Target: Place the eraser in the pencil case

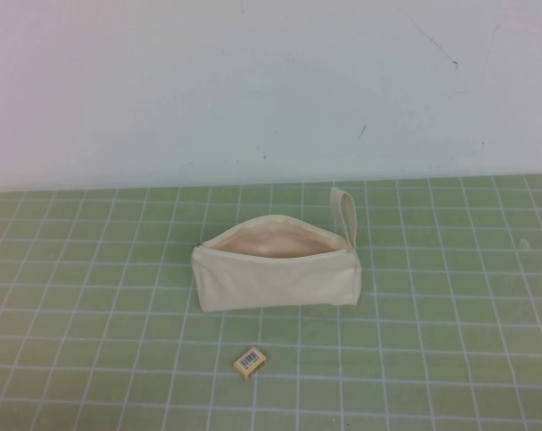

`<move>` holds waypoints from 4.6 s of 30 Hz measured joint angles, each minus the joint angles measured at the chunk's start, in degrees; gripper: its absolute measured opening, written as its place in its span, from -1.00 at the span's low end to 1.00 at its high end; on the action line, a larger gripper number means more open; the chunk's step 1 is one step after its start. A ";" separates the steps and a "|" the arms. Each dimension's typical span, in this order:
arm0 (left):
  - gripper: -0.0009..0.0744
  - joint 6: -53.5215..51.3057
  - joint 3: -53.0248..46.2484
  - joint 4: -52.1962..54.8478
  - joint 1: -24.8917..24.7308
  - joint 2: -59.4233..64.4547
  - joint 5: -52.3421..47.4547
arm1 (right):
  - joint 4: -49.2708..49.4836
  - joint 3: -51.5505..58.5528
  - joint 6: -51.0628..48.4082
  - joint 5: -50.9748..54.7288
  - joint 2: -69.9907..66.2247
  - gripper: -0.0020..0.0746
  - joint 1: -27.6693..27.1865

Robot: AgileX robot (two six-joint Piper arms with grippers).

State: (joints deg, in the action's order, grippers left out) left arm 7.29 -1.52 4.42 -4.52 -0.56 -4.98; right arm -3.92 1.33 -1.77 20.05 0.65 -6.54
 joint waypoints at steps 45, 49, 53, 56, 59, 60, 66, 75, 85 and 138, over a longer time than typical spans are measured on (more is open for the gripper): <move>-0.98 -48.00 53.07 -41.01 -3.66 65.25 -39.17 | 0.00 0.00 0.00 0.00 0.00 -0.95 0.00; -0.98 -43.42 53.07 -32.91 -12.08 70.14 -34.77 | 0.00 0.00 0.00 0.00 0.00 -0.95 0.00; -0.98 -35.17 53.09 -23.98 -20.55 75.66 -30.43 | 0.00 0.00 0.00 0.00 0.00 -0.95 0.00; -0.98 -28.49 53.19 -19.00 -24.95 80.55 -28.70 | 0.00 0.00 0.00 0.00 0.00 -0.95 0.00; -0.94 -23.12 53.29 -15.07 -27.23 85.22 -26.50 | -0.10 0.00 0.00 0.00 0.00 -0.95 0.00; -0.89 -22.24 53.61 -14.12 -27.60 86.80 -26.38 | -0.10 0.00 0.00 0.00 0.00 -0.95 0.00; -0.10 -20.83 59.23 -12.27 -27.94 95.19 -28.17 | -0.10 0.00 0.00 0.00 0.00 -0.95 0.00; 0.10 -20.58 70.90 -12.27 -27.94 107.83 -33.91 | -0.10 0.00 0.00 0.00 0.00 -0.95 0.00; -0.25 -20.58 73.62 -11.08 -27.94 113.23 -34.76 | -0.10 0.00 0.00 0.00 0.00 -0.95 0.00; -0.97 -5.04 90.84 4.05 -27.94 85.24 -27.17 | -0.10 0.00 0.00 0.00 0.10 -0.95 0.00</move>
State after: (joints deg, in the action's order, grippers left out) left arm 2.25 89.32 8.47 -32.46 84.68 -32.15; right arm -4.02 1.33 -1.77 20.05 0.75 -6.54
